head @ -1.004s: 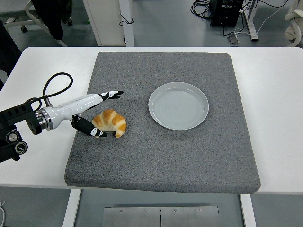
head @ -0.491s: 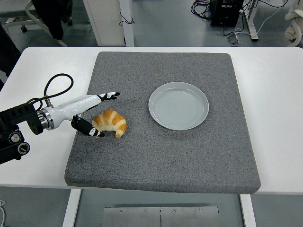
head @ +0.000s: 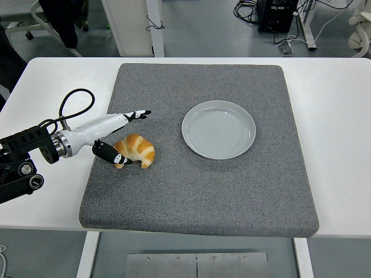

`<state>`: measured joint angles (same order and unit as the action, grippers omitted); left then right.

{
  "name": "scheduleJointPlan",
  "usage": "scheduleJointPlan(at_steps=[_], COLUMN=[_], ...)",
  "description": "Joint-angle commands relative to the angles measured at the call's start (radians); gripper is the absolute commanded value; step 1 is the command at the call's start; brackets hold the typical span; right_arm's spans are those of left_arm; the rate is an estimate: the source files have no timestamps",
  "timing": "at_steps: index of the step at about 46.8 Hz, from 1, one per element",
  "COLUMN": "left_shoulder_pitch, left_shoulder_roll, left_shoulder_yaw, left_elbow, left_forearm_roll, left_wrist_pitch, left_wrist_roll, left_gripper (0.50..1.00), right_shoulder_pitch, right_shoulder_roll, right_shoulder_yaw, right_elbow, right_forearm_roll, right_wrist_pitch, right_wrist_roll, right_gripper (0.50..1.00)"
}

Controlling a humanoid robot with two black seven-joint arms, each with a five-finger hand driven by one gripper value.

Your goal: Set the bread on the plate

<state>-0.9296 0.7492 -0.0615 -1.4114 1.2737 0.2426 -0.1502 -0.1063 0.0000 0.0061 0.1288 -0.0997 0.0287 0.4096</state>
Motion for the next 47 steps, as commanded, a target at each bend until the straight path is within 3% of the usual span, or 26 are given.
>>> scheduleJointPlan(at_steps=[1,18,26,31,36,47], left_shoulder_pitch=[0.009,0.018,0.026,0.026,0.025,0.017], left_shoulder_roll=[-0.013,-0.042,-0.047,-0.047,-0.047,-0.048], left_shoulder_yaw=[0.0,0.0,0.002,0.011,0.023,0.022], left_elbow=[0.002,0.025,0.031,0.037,0.043,0.046], left_forearm_roll=[0.021,0.024,0.044,0.047,0.046,0.03], left_wrist_pitch=[0.012,0.014,0.014,0.014,0.014,0.014], left_wrist_roll=[0.0,-0.005,-0.006,-0.006,-0.006,-0.003], left_gripper=[0.955,0.921,0.789,0.745,0.666,0.587], right_shoulder_pitch=[-0.001,-0.001,-0.001,-0.001,-0.001,0.0], right_shoulder_roll=[0.0,0.0,0.0,0.0,0.0,0.0], right_shoulder_yaw=[0.0,0.0,0.0,0.0,0.0,0.0], right_elbow=[0.0,0.0,0.0,0.0,0.0,0.0], right_forearm_roll=[0.0,0.0,0.0,0.0,0.0,0.0], right_wrist_pitch=[0.0,-0.001,-0.001,0.0,0.0,-0.001], right_wrist_roll=[0.0,0.0,0.0,0.0,0.0,0.0], right_gripper=[1.0,1.0,1.0,1.0,1.0,1.0])
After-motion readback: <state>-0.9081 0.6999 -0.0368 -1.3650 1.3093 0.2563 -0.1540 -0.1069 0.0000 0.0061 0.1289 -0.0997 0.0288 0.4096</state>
